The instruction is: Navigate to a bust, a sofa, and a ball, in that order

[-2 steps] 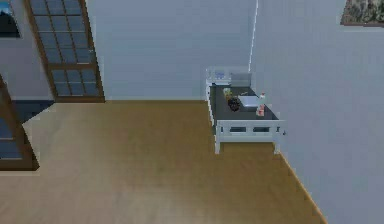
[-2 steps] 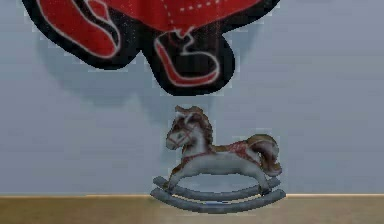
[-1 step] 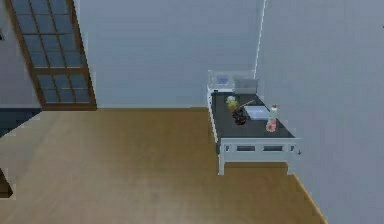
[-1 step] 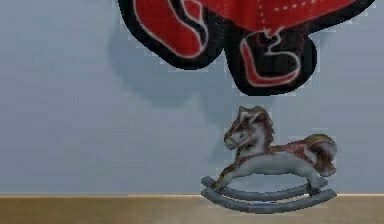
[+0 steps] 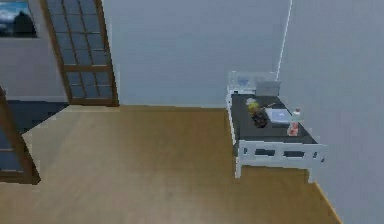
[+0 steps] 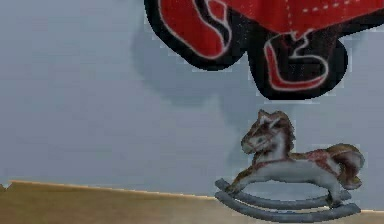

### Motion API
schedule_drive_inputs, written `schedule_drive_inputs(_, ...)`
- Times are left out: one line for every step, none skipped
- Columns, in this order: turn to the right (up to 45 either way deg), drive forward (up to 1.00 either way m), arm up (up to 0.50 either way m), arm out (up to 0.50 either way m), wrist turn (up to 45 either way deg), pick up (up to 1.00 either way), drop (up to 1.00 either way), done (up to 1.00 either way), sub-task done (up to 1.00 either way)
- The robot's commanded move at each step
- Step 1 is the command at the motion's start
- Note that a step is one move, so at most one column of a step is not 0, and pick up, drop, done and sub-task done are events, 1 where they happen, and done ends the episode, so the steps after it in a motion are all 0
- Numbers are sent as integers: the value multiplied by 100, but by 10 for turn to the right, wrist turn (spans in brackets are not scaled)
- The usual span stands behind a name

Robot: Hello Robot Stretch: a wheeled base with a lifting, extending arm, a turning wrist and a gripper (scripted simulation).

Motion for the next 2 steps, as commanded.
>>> schedule_drive_inputs(-30, 0, 0, 0, 0, 0, 0, 0, 0)
schedule_drive_inputs(450, 0, 0, 0, 0, 0, 0, 0, 0)
